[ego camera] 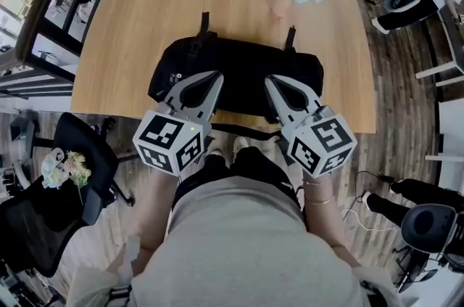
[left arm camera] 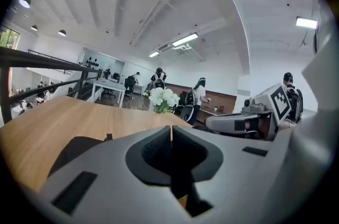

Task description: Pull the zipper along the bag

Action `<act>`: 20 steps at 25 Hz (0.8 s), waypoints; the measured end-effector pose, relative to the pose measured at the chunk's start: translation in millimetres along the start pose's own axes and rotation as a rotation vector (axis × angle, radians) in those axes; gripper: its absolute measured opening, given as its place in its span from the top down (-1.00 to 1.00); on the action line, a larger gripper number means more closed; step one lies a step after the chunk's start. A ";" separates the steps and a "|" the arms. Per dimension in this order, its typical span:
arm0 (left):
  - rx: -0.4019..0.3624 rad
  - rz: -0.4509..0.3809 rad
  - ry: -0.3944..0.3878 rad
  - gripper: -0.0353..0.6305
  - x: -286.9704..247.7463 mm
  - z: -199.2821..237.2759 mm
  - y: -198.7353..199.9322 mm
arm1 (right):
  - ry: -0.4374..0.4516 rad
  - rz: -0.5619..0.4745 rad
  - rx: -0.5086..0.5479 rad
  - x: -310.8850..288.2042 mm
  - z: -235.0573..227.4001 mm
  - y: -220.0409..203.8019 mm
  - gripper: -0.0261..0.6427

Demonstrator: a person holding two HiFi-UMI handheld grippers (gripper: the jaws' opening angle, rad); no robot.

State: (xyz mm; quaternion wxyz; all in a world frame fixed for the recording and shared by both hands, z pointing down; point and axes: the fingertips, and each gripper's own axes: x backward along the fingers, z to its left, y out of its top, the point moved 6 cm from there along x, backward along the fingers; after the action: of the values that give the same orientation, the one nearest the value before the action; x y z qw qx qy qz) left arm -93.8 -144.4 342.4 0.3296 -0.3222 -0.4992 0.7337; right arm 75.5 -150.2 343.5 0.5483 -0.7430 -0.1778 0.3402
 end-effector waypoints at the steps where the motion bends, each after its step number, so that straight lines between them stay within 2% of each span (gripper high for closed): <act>1: -0.004 0.008 -0.012 0.82 -2.1 -4.7 -2.3 | -0.003 -0.010 0.000 1.4 1.3 -1.6 0.90; 5: -0.006 0.047 -0.064 0.82 -6.7 -24.3 -13.3 | -0.021 -0.028 -0.042 8.2 6.2 -7.9 0.90; 9: 0.003 0.092 -0.082 0.82 -10.1 -34.1 -26.4 | -0.015 0.006 -0.040 7.9 9.3 -14.6 0.90; 13: 0.019 0.140 -0.047 0.83 -10.0 -28.8 -39.7 | -0.014 0.059 -0.023 3.7 18.3 -25.4 0.90; 20: 0.044 0.148 0.020 0.84 -3.4 -23.6 -47.9 | -0.020 0.084 -0.024 2.0 20.0 -35.7 0.90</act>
State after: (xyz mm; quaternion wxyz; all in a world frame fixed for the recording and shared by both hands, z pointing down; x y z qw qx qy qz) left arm -65.1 -121.3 381.2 0.2863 -0.3582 -0.4545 0.7636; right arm 66.9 -123.1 372.9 0.5227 -0.7530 -0.1561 0.3680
